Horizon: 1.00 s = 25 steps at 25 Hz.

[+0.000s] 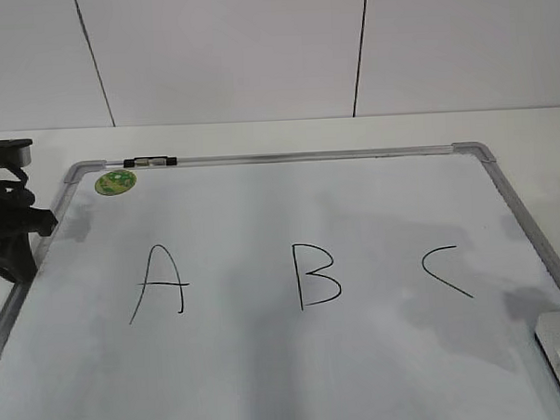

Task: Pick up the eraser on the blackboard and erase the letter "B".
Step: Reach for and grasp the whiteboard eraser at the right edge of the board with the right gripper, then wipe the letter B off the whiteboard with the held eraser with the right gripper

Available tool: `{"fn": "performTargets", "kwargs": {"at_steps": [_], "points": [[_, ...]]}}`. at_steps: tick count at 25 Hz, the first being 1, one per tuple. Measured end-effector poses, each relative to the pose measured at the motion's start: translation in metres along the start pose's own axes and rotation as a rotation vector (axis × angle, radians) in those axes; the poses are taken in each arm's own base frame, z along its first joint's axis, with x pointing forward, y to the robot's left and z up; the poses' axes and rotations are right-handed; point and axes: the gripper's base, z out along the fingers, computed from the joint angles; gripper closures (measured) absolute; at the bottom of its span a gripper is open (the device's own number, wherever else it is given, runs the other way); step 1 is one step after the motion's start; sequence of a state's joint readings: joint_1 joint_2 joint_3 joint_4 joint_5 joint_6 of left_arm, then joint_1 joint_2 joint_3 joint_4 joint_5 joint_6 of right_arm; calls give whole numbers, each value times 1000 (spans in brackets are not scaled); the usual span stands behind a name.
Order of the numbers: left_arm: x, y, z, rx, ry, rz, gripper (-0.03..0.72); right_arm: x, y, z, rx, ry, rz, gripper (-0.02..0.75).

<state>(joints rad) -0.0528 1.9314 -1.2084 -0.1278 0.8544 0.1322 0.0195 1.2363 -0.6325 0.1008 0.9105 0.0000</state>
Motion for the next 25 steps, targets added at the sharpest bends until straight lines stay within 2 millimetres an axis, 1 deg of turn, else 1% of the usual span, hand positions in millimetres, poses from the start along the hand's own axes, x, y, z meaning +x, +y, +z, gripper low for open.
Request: {"fn": "performTargets", "kwargs": {"at_steps": [7, 16, 21, 25], "points": [[0, 0, 0, 0, 0, 0, 631, -9, -1, 23, 2, 84, 14, 69], [0, 0, 0, 0, 1, 0, 631, -18, 1, 24, -12, 75, 15, 70], [0, 0, 0, 0, 1, 0, 631, -18, 1, 24, -12, 74, 13, 70], [0, 0, 0, 0, 1, 0, 631, -18, 7, 25, -10, 82, -24, 70]]}}
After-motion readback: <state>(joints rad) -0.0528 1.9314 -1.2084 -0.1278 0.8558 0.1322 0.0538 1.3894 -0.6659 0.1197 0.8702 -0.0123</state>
